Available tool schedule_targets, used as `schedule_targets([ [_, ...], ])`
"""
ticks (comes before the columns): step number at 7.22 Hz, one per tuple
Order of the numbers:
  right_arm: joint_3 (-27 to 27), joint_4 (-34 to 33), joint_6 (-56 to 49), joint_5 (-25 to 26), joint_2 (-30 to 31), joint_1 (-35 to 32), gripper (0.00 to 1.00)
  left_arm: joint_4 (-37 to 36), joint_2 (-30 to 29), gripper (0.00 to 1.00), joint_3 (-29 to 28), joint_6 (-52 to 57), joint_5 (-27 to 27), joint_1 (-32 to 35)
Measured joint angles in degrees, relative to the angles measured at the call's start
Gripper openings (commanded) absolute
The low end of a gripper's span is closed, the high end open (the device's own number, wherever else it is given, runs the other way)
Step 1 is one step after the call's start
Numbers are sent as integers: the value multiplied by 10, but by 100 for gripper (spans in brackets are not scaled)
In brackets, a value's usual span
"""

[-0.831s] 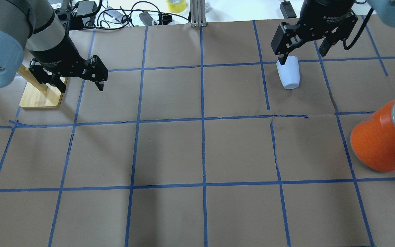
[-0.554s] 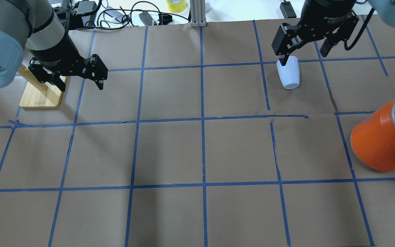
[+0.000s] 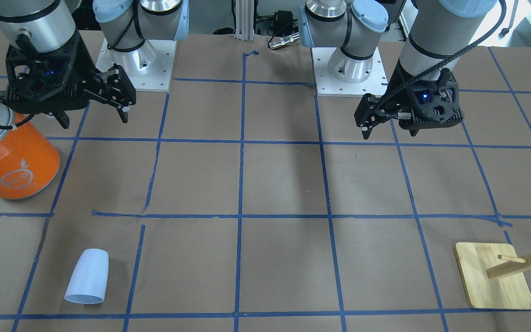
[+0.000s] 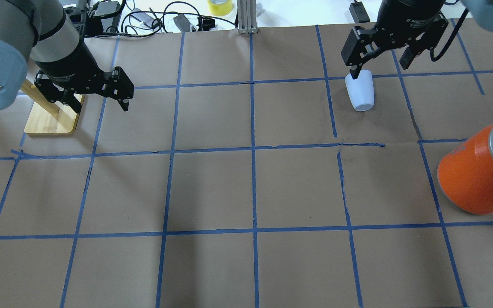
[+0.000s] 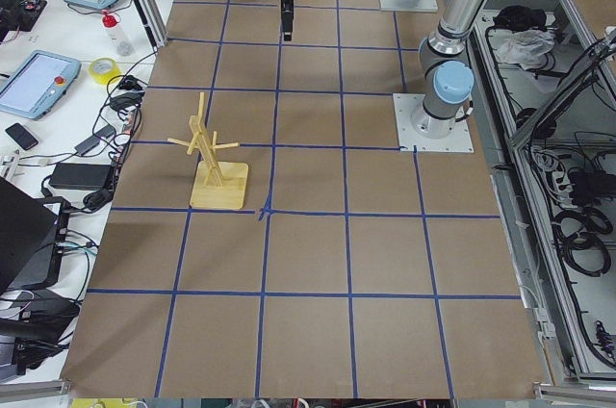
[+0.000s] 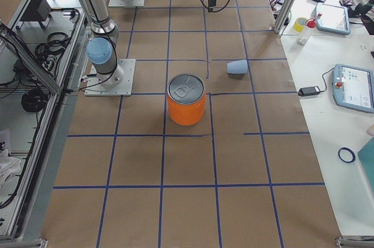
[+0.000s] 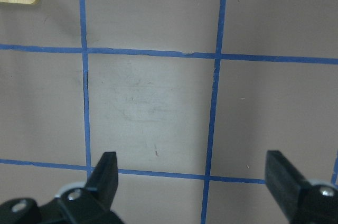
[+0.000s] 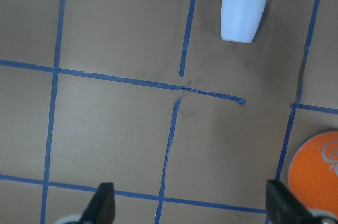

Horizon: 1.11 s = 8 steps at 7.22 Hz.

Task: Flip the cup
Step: 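Move the right gripper down toward the upside-down white cup, then close the right gripper around the base of the white cup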

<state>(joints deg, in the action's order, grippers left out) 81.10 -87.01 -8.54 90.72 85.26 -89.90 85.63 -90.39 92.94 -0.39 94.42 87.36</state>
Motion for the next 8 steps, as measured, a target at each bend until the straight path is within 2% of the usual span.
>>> schedule_targets([
  [3, -12, -97, -5, 4, -73, 56, 100, 0, 1, 100, 7, 2, 1, 0],
  [5, -15, -180, -10, 8, -143, 82, 100, -3, 1, 100, 9, 2, 1, 0],
  [8, -17, -272, -11, 7, -229, 81, 100, -7, -1, 100, 9, 0, 1, 0],
])
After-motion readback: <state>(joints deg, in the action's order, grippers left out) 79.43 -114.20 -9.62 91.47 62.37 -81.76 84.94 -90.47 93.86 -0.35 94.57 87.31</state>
